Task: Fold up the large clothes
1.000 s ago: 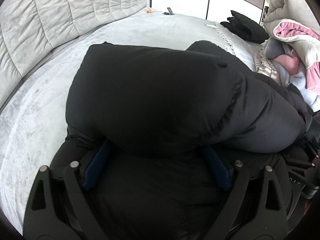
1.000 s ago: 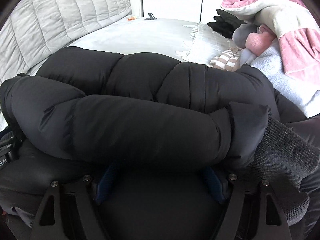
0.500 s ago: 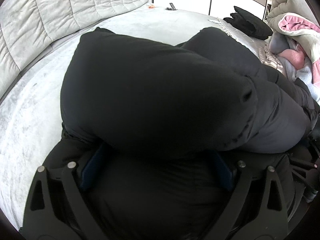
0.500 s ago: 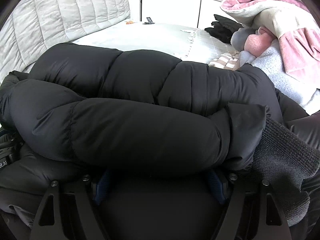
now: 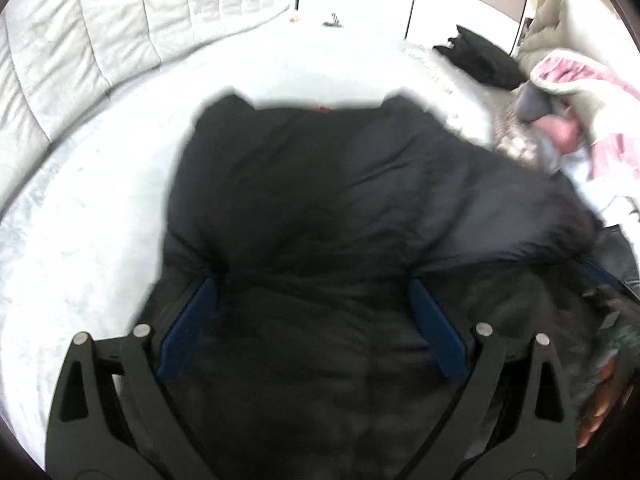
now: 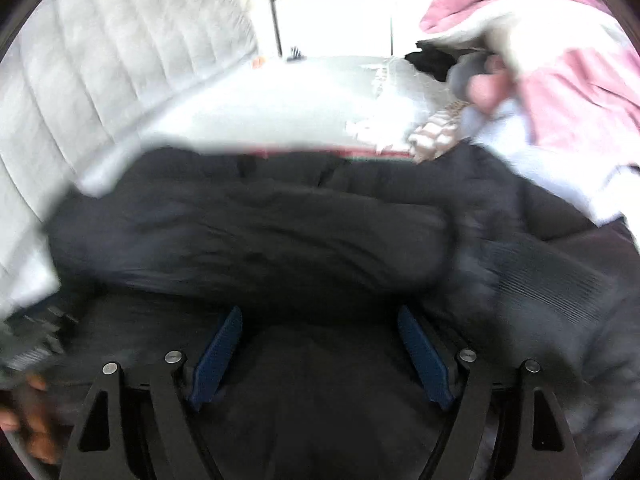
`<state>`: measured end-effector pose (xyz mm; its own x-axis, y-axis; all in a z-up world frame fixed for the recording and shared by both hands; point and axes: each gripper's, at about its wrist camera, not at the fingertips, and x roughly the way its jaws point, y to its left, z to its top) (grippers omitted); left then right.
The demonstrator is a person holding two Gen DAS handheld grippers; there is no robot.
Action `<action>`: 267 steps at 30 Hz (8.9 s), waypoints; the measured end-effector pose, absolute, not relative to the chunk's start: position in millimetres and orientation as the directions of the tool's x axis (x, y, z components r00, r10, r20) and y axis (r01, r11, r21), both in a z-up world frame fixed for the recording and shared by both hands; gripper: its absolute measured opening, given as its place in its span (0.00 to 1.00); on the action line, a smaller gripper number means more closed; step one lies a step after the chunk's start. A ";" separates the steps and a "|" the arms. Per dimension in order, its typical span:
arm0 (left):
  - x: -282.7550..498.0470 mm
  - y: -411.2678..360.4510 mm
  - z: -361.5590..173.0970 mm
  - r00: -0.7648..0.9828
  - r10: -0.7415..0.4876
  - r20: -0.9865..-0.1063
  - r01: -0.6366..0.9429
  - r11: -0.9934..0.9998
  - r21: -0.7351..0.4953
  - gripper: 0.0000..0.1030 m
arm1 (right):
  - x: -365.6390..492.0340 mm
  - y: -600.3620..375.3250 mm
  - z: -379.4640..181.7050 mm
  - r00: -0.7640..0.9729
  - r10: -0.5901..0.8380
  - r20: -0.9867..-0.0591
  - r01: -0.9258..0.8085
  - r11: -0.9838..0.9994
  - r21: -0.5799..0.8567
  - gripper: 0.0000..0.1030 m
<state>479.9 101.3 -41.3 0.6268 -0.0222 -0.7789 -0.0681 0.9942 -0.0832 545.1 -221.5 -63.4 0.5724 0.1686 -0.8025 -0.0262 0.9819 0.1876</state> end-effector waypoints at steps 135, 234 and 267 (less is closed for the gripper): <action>489.3 213.1 1.8 0.684 -0.149 -0.714 -0.357 0.785 -0.506 0.49 | 521.9 -502.3 -79.3 0.597 0.306 -0.741 0.394 0.693 0.604 0.81; 263.5 249.7 -55.0 0.771 -0.384 -0.508 -0.267 0.530 -0.805 0.14 | 316.9 -492.1 -74.7 0.694 0.532 -0.485 0.137 0.564 0.814 0.12; -4.9 181.8 39.2 0.849 -0.004 -0.528 -0.216 0.910 -0.354 0.87 | 52.4 -373.0 36.5 0.776 0.096 -0.623 0.065 0.971 0.231 0.87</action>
<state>-4.9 181.8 39.2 0.8492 -0.0041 -0.5281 -0.2158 0.9100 -0.3541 52.4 -373.0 36.5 0.7762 0.0961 -0.6231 0.0649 0.9709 0.2306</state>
